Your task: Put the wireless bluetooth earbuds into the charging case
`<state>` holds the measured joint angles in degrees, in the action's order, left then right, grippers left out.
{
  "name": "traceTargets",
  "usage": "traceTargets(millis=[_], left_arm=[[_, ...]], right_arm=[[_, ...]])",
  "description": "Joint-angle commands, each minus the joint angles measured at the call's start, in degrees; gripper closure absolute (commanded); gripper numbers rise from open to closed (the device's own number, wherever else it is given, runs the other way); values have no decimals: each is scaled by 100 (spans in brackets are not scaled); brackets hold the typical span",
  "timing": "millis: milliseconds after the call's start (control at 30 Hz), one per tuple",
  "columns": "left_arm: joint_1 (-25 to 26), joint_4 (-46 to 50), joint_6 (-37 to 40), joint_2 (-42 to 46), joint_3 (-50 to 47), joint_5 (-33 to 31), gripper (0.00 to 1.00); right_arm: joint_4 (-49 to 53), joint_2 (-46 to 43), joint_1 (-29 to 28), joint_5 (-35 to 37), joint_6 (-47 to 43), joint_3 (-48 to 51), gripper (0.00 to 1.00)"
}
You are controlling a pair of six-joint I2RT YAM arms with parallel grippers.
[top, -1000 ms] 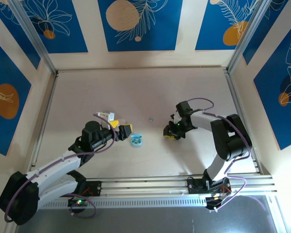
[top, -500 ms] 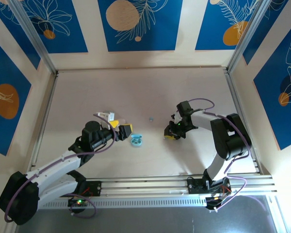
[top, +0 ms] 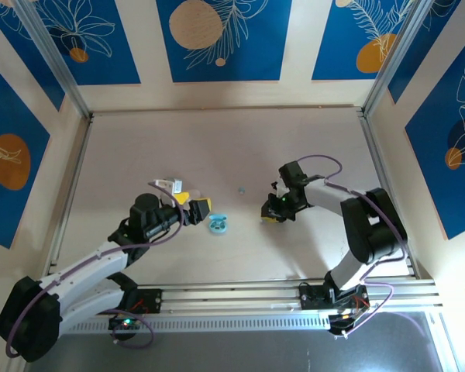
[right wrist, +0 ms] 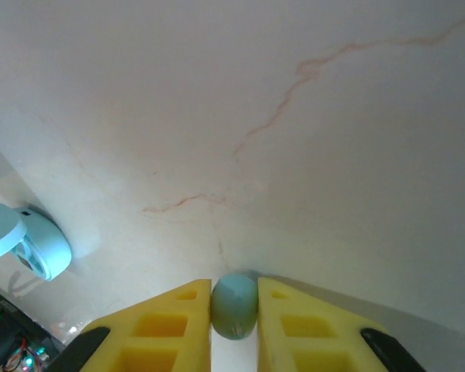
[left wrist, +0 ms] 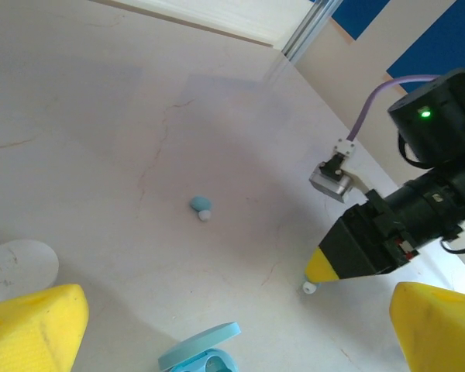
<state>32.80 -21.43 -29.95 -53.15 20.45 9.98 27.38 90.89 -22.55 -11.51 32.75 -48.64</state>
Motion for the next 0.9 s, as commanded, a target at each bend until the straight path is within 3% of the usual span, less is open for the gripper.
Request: traceTargets(millis=[0,267,500,700,867], left_arm=[[24,206,76,116,220,-196,0],[15,426,109,90,282,-403,0],[11,653,178,72,345,-626,0],[12,801,261,93,381,-790,0],[12,960,330,102,442,-917,0]], right_arm=[[944,-603,-411,992,86,-400,82],[3225,-953,-1683,3739,523,-1722,82],[5285,-120,-2595,5575,1362,-2970,82],[6947,962,-3000,6435,2327,-3724,83],[7174,1466,-3103,6543,2361,-3916,82]])
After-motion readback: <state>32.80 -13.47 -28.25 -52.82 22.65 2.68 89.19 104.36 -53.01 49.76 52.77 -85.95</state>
